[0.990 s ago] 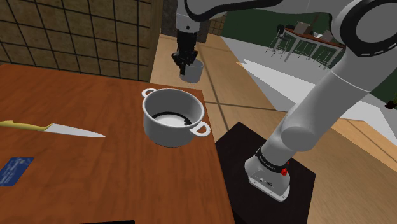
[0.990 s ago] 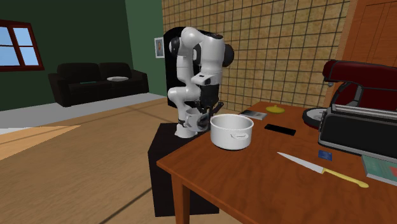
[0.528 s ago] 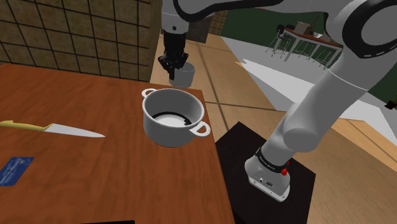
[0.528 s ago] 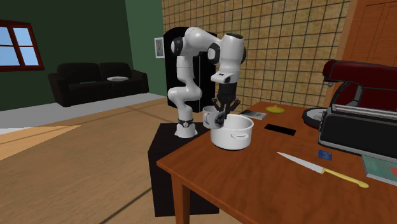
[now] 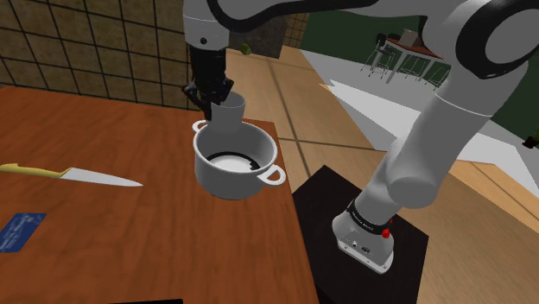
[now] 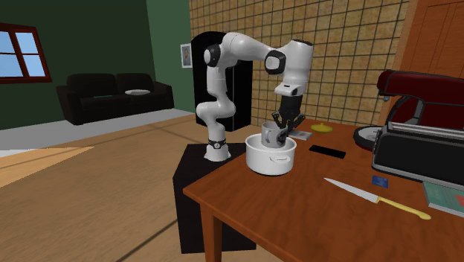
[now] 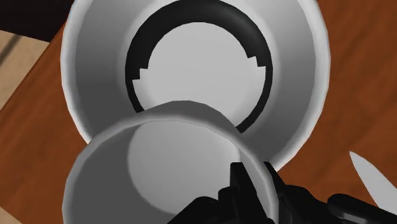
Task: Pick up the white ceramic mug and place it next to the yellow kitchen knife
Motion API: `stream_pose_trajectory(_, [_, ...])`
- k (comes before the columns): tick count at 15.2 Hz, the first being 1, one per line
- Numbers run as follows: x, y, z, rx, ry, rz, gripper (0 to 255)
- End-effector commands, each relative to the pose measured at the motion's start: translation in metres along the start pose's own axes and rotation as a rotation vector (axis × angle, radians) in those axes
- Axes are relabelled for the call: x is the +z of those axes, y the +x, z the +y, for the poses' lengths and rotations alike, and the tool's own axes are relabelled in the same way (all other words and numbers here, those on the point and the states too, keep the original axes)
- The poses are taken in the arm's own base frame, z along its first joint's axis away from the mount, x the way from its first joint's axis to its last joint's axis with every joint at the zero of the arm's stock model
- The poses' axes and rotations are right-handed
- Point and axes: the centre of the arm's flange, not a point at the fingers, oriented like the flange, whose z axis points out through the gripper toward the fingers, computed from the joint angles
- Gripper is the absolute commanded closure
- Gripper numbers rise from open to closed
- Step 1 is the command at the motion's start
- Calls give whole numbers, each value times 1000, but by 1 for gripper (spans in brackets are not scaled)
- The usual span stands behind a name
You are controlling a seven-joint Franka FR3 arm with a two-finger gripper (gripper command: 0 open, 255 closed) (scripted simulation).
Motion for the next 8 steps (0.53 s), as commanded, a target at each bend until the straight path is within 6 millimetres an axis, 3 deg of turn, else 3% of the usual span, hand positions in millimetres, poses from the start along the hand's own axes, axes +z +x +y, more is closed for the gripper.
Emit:
stream_pose_trajectory(1, [0, -4, -25, 2, 0, 0, 255])
stream_pose_trajectory(8, [-4, -22, -116, 2, 0, 0, 255])
